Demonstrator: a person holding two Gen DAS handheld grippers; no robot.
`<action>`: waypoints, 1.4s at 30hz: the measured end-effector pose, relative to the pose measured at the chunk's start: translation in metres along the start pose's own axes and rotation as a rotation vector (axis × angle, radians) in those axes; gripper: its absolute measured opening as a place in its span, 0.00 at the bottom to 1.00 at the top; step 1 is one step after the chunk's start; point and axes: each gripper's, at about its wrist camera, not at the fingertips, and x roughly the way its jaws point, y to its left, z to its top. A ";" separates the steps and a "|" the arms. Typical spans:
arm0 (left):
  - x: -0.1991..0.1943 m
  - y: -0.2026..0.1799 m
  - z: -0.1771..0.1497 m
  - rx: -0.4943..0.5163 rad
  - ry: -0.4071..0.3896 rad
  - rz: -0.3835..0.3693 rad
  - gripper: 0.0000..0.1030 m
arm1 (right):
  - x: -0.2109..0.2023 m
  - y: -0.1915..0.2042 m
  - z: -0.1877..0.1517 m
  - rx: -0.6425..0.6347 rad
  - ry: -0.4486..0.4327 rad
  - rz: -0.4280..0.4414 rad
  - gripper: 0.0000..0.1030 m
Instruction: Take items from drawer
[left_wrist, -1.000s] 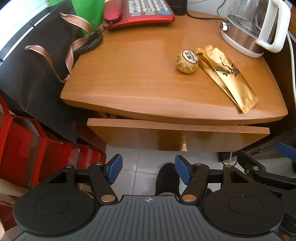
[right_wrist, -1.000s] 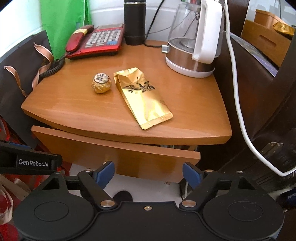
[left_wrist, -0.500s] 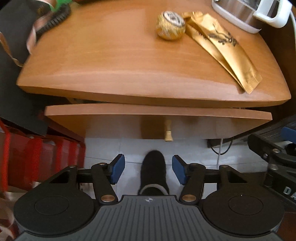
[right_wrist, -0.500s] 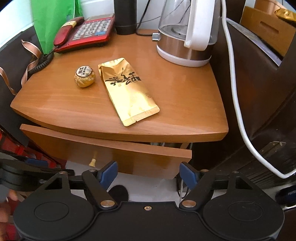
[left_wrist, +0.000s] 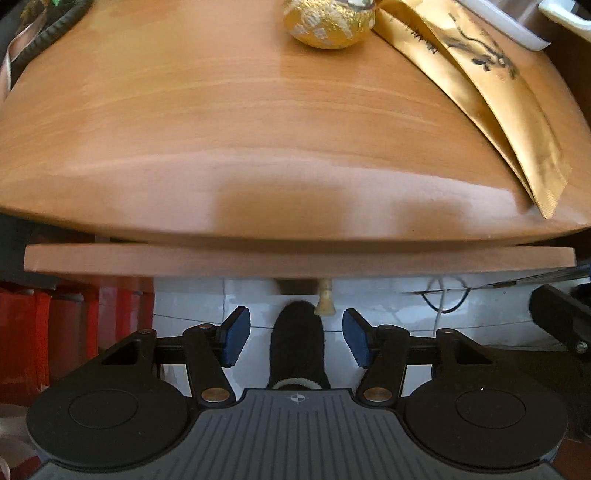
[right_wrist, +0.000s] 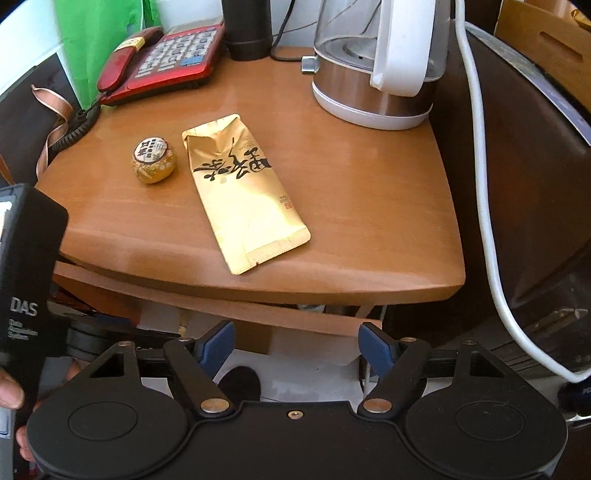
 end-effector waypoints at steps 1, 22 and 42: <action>0.003 0.000 0.002 -0.002 0.005 -0.001 0.56 | 0.000 -0.001 0.001 0.004 0.001 0.002 0.69; 0.052 -0.001 0.010 -0.062 0.123 -0.041 0.20 | 0.012 -0.012 0.017 0.005 0.039 0.030 0.70; 0.061 0.001 -0.025 -0.060 0.141 0.019 0.13 | 0.018 -0.014 0.017 -0.030 0.068 0.050 0.70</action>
